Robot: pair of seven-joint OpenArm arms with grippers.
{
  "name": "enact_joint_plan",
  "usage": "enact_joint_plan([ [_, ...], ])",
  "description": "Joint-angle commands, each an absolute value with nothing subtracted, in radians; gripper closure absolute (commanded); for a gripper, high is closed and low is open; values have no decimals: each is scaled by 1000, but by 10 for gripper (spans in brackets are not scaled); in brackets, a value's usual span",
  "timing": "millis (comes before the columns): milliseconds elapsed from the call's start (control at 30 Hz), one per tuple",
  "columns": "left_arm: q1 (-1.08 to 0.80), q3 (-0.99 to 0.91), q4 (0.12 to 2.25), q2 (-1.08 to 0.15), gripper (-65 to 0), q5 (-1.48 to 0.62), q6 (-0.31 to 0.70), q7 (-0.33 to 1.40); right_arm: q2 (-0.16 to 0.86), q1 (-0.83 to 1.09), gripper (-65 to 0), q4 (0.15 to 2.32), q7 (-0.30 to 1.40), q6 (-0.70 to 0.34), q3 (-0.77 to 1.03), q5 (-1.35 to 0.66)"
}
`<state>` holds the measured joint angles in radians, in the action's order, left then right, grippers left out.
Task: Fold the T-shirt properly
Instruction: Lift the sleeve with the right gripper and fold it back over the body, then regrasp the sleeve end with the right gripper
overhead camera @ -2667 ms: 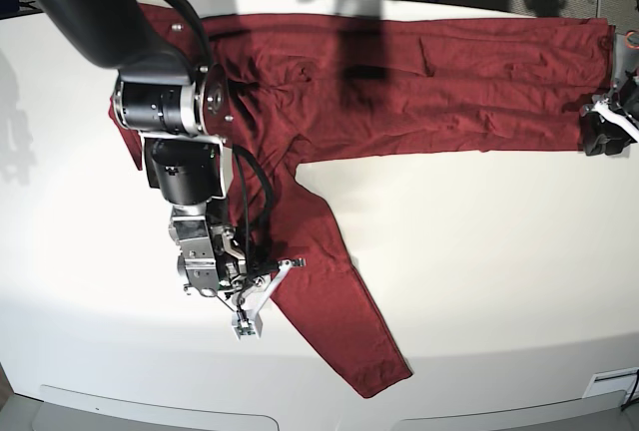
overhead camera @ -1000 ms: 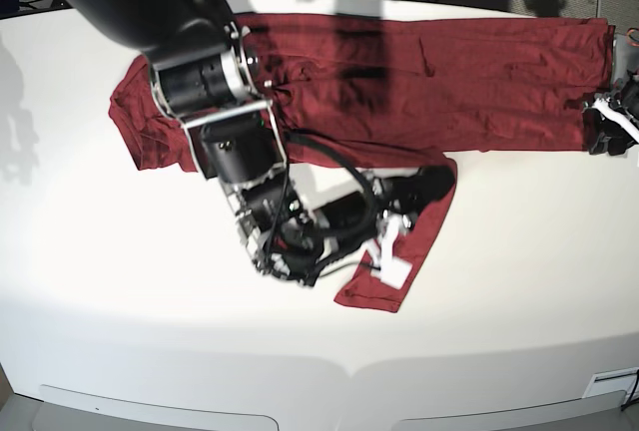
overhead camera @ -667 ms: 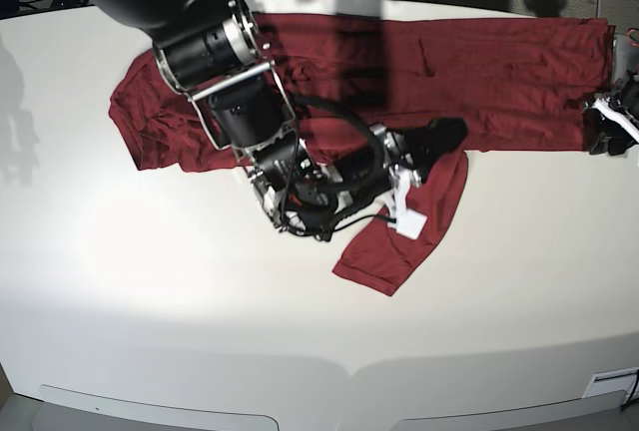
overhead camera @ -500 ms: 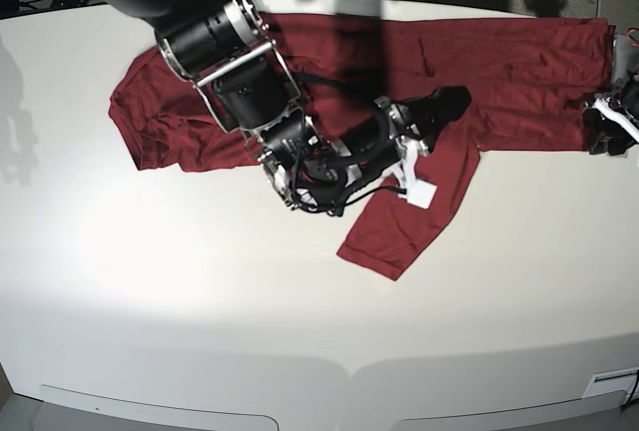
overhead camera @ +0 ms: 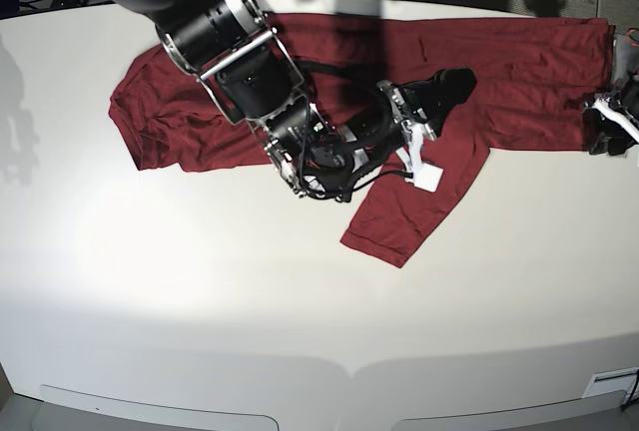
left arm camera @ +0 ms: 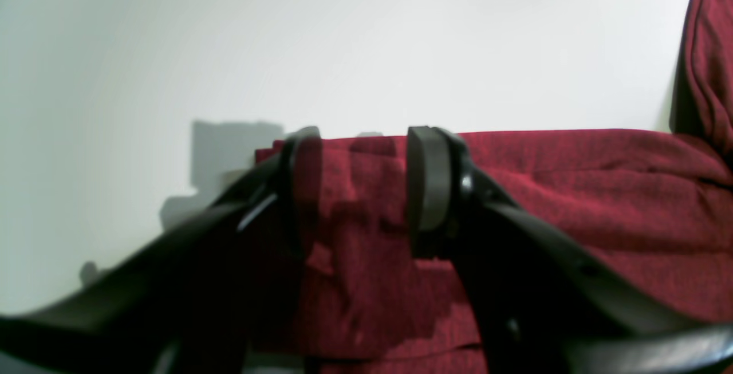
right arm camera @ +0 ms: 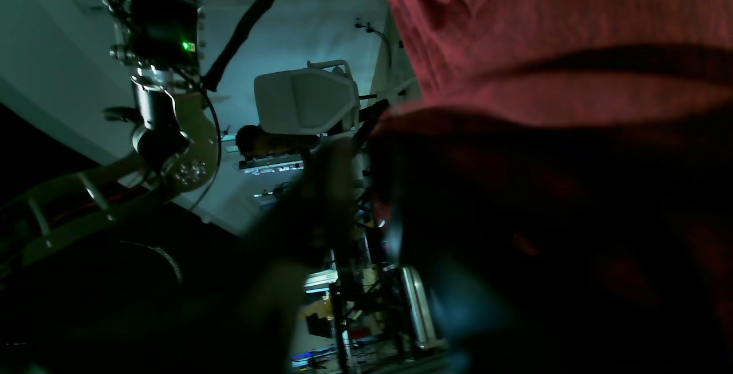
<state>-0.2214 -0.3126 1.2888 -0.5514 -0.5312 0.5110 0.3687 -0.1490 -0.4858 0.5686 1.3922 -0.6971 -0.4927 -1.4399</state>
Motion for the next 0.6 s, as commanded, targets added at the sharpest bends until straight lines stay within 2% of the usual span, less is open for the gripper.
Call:
enact_joint_plan([
  [0, -214, -321, 1303, -577, -241, -542, 513, 344, -157, -521, -202, 583, 1396, -698, -491, -1484],
  [67, -213, -321, 1303, -577, -241, -542, 513, 344, -157, -533, -260, 583, 1396, -698, -491, -1484],
  [133, -213, -321, 1303, -577, -241, -542, 513, 344, -157, -550, -286, 583, 1396, -698, -491, -1484],
  [367, -214, -321, 1303, -576, -241, -542, 513, 344, -157, -656, -286, 583, 1396, -698, -490, -1484],
  [467, -213, -321, 1303, -576, -241, -542, 513, 344, -157, -699, -286, 583, 1258, -698, -485, -1452],
  [567, -214, -321, 1303, -576, -241, -542, 513, 344, -133, -736, -286, 583, 1055, -698, -476, -1220],
])
